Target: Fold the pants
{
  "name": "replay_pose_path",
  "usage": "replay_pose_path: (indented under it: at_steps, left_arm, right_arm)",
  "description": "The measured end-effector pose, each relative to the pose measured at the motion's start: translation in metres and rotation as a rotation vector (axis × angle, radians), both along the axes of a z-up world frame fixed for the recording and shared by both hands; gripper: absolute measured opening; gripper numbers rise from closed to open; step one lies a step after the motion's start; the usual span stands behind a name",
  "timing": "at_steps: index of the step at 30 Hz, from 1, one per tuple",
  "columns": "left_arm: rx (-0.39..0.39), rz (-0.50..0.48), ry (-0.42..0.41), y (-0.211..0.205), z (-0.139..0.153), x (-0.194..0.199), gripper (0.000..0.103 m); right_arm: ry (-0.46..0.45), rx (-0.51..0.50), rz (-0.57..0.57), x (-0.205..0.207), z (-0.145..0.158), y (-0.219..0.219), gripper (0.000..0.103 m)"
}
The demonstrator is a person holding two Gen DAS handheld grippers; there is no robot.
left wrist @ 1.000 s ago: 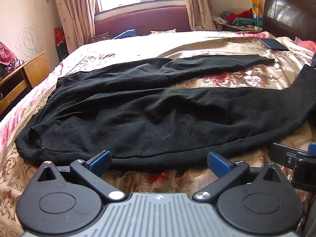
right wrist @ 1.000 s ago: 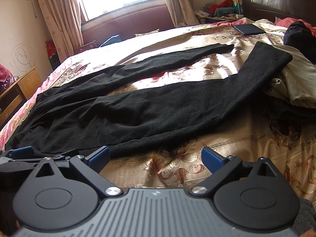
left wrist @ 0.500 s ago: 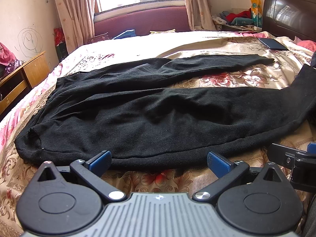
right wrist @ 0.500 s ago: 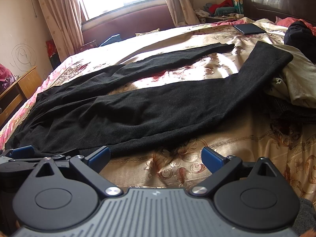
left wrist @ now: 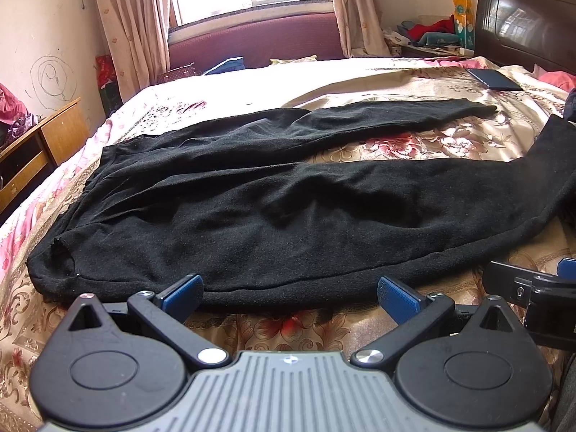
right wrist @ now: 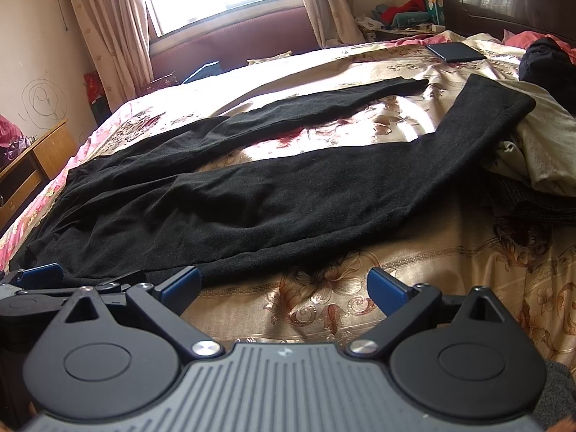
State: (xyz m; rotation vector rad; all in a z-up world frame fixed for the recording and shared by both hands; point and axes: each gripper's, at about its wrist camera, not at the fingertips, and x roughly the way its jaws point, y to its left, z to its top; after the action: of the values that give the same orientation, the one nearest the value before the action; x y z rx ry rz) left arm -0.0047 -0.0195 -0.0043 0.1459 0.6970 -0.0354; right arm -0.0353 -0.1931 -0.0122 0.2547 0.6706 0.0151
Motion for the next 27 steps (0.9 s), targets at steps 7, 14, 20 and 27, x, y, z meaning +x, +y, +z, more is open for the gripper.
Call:
replay_pose_path:
  at_steps: [7, 14, 20, 27]
  left_arm:
    - [-0.018, -0.01, -0.006, 0.002, 0.002, 0.002, 0.103]
    - [-0.095, -0.043, -0.044, 0.008, 0.014, -0.001, 0.103]
    - [-0.119, -0.069, -0.055, 0.006, 0.017, 0.002, 0.103]
    - [-0.062, -0.096, -0.065, -0.009, 0.009, 0.021, 0.103]
  right_arm:
    - [0.014, 0.011, -0.049, 0.002, 0.003, -0.007, 0.098]
    - [0.027, 0.055, -0.202, -0.003, 0.033, -0.048, 0.098]
    - [-0.03, 0.07, -0.305, 0.011, 0.061, -0.096, 0.098]
    - [-0.004, 0.079, -0.304, 0.066, 0.023, -0.131, 0.096]
